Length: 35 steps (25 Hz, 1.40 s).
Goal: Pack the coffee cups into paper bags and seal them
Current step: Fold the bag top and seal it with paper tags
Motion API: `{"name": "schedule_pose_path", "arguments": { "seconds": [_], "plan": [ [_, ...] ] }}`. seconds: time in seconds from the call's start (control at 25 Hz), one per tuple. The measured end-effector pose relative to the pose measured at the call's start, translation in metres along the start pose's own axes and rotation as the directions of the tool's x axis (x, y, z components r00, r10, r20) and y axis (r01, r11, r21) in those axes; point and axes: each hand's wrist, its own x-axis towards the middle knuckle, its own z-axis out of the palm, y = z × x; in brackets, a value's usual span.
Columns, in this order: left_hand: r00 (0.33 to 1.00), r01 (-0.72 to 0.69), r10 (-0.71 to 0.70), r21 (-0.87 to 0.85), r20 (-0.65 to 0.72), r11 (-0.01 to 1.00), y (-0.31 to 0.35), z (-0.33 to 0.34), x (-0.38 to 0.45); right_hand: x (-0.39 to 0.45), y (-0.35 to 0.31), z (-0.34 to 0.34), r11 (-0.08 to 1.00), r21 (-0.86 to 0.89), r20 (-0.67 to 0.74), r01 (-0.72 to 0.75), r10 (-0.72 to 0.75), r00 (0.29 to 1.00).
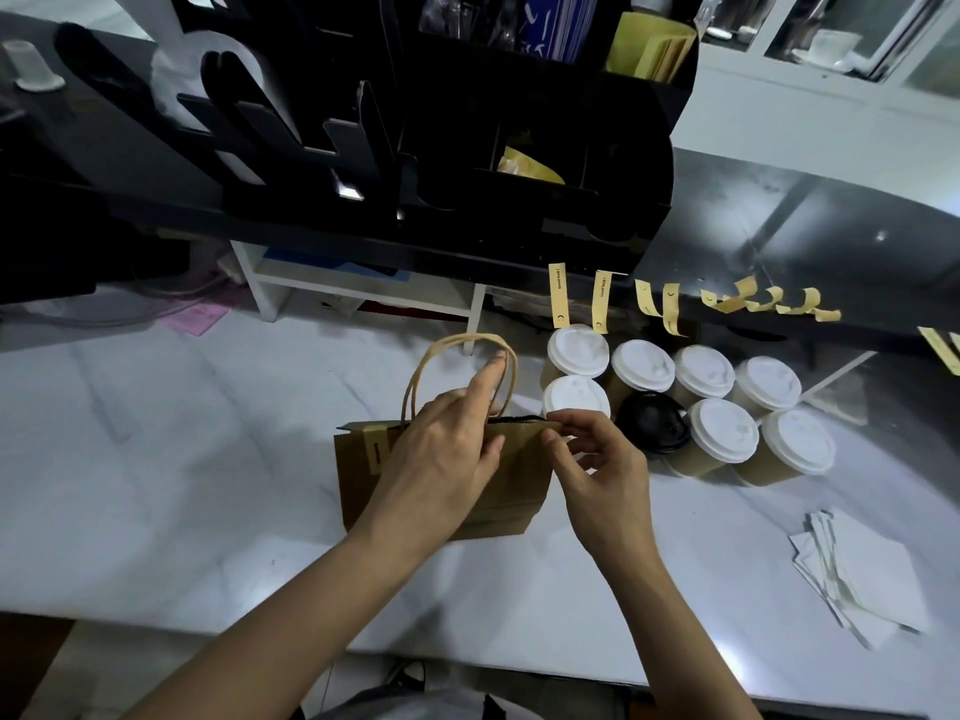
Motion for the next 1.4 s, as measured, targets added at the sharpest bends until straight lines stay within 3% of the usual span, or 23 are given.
{"name": "schedule_pose_path", "arguments": {
  "seconds": [0.32,0.4,0.48,0.52,0.6,0.68,0.8,1.04,1.28,1.4],
  "plan": [
    [0.993,0.078,-0.074,0.038,-0.087,0.996,-0.008,0.002,0.011,0.013,-0.001,0.011,0.999,0.009,0.087,0.045,-0.046,0.995],
    [0.993,0.096,-0.092,0.043,-0.077,0.994,-0.012,0.002,0.010,0.026,-0.002,0.013,0.999,0.027,0.042,-0.020,0.019,0.999],
    [0.989,0.129,-0.127,0.025,-0.072,0.991,-0.015,0.002,0.009,0.050,-0.004,0.019,0.969,0.129,0.000,-0.211,0.213,0.977],
    [0.987,0.147,-0.146,0.012,-0.071,0.989,-0.016,0.003,0.009,0.066,-0.005,0.022,0.906,0.238,0.007,-0.351,0.360,0.933],
    [0.984,0.161,-0.160,0.013,-0.074,0.987,-0.017,0.003,0.009,0.095,-0.011,0.032,0.643,0.507,0.153,-0.575,0.589,0.794],
    [0.985,0.156,-0.154,0.030,-0.076,0.987,-0.017,0.003,0.010,0.118,-0.015,0.040,0.422,0.656,0.285,-0.626,0.629,0.723],
    [0.987,0.142,-0.137,0.048,-0.084,0.989,-0.018,0.003,0.010,0.141,-0.020,0.050,0.289,0.772,0.311,-0.566,0.604,0.734],
    [0.988,0.132,-0.124,0.085,-0.097,0.988,-0.018,0.006,0.006,0.162,-0.021,0.058,0.331,0.776,0.234,-0.537,0.640,0.732],
    [0.988,0.119,-0.109,0.091,-0.105,0.989,-0.018,0.007,0.004,0.159,-0.029,0.047,0.314,0.738,0.303,-0.598,0.636,0.709],
    [0.988,0.115,-0.105,0.077,-0.117,0.990,-0.019,0.008,0.003,0.146,-0.036,0.042,0.391,0.714,0.263,-0.581,0.619,0.740]
  ]
}}
